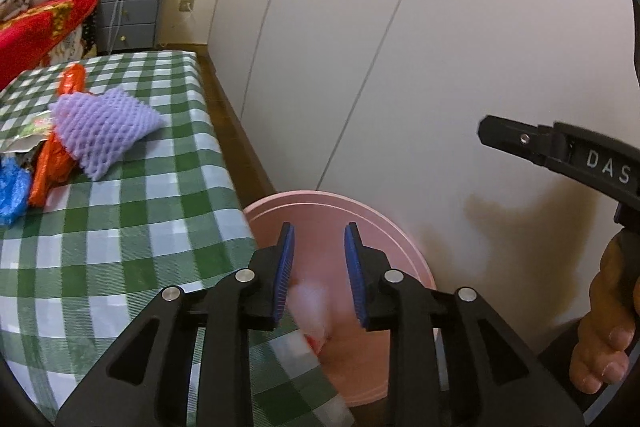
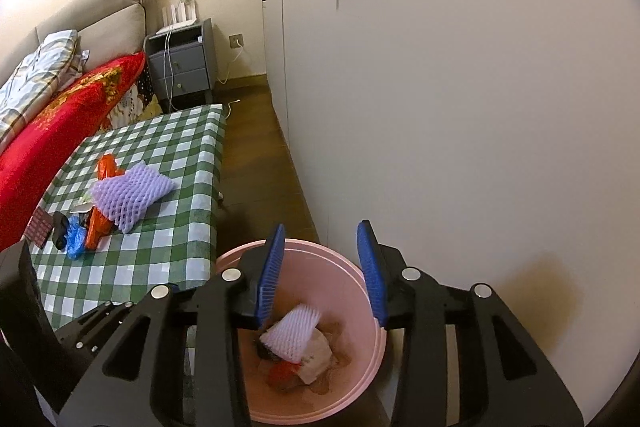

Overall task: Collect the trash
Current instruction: 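Open the right tool over the pink bin while the left releases the red bag into it, then move both open tools back over the remaining trash on the table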

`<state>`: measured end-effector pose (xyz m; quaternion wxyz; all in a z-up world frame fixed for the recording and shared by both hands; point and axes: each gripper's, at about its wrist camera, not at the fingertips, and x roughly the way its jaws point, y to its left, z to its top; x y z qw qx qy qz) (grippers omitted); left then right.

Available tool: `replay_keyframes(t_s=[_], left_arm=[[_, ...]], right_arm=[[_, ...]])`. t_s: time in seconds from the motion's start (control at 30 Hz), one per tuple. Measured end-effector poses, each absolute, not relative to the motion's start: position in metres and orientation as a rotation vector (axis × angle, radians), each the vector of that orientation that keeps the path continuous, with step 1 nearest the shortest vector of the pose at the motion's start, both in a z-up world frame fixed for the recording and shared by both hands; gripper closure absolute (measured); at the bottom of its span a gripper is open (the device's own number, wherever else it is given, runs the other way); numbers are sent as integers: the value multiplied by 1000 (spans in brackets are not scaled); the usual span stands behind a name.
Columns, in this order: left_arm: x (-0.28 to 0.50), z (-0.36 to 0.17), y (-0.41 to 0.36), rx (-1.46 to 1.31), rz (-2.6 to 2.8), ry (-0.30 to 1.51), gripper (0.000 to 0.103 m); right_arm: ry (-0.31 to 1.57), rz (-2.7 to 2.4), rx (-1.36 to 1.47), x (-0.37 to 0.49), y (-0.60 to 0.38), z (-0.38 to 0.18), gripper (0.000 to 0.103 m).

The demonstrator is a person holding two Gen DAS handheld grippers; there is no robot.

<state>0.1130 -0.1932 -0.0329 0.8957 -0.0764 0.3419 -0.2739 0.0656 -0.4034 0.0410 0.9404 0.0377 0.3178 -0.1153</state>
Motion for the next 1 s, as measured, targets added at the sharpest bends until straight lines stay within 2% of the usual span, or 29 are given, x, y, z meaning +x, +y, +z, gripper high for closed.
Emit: replay_keyframes(t_s=[0.53, 1.0], left_arm=[[114, -28, -132, -184, -444, 677, 77], [119, -31, -77, -200, -253, 644, 77]], right_arm=[[581, -102, 96, 63, -377, 48, 64], [555, 89, 65, 102, -311, 37, 67]])
